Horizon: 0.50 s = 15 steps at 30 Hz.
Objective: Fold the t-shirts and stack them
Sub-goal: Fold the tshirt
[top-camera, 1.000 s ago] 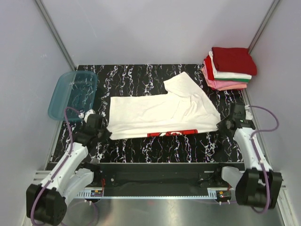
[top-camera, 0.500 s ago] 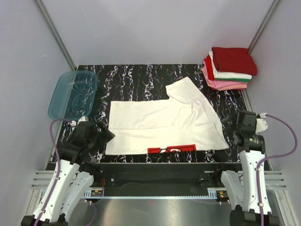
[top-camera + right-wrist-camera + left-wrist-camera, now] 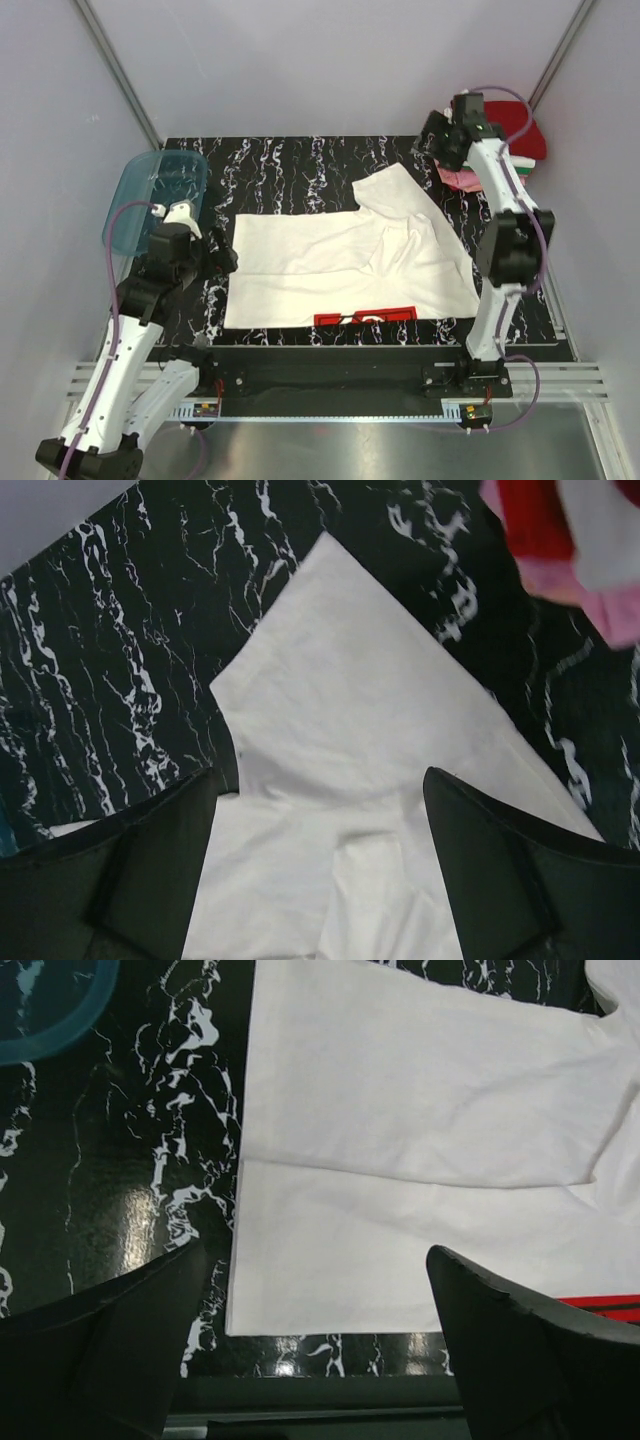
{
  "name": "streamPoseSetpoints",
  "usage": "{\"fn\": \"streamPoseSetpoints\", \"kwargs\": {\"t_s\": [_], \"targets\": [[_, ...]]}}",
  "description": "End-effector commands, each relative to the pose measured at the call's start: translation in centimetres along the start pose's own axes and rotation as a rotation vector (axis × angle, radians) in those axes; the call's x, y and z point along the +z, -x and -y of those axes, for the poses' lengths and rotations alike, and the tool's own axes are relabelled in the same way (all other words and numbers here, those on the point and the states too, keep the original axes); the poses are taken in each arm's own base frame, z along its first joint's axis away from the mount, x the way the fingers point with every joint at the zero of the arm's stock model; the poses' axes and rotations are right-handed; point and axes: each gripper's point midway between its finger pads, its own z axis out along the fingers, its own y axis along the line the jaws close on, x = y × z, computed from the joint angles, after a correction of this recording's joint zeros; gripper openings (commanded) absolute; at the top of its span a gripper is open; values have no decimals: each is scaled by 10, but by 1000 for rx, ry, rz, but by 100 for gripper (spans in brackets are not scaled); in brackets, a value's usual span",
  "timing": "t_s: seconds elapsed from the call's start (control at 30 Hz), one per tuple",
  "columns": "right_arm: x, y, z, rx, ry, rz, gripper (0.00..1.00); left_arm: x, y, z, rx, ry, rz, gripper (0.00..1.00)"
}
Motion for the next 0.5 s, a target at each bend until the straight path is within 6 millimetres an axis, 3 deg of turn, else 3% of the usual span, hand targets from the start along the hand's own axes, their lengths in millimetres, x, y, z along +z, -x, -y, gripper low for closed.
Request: {"fn": "streamPoseSetpoints", "kwargs": {"t_s": [0.0, 0.03, 0.07, 0.1, 0.13, 0.17, 0.2, 0.23, 0.27, 0.33, 0.37, 0.43, 0.47], "targets": [[55, 5, -25, -195, 27, -101, 90, 0, 19, -12, 50, 39, 134, 99], [50, 42, -51, -226, 82, -11, 89, -2, 21, -16, 45, 57, 153, 99], [96, 26, -36, -229, 39, -68, 89, -5, 23, -17, 39, 59, 170, 99], [105, 28, -34, -252, 21, -66, 89, -11, 25, -18, 26, 52, 204, 99], [103, 48, -51, -273, 61, 5, 89, -11, 25, -18, 26, 46, 216, 99], [131, 46, -45, -279, 49, 20, 89, -15, 27, -18, 23, 35, 241, 99], [138, 53, -48, -281, 60, 55, 89, -17, 27, -17, 25, 29, 248, 99], [152, 46, -44, -279, 58, 50, 89, -17, 27, -17, 25, 28, 251, 99], [162, 59, -49, -283, 74, 120, 89, -18, 27, -18, 24, 30, 252, 99], [176, 57, -49, -296, 68, 142, 88, -18, 28, -19, 20, 37, 255, 99], [194, 46, -45, -307, 55, 129, 87, -17, 27, -19, 20, 37, 251, 99], [198, 52, -51, -347, 50, 168, 87, -17, 27, -18, 22, 32, 247, 99], [210, 47, -44, -366, 13, 174, 88, -15, 26, -18, 24, 32, 239, 99]]}}
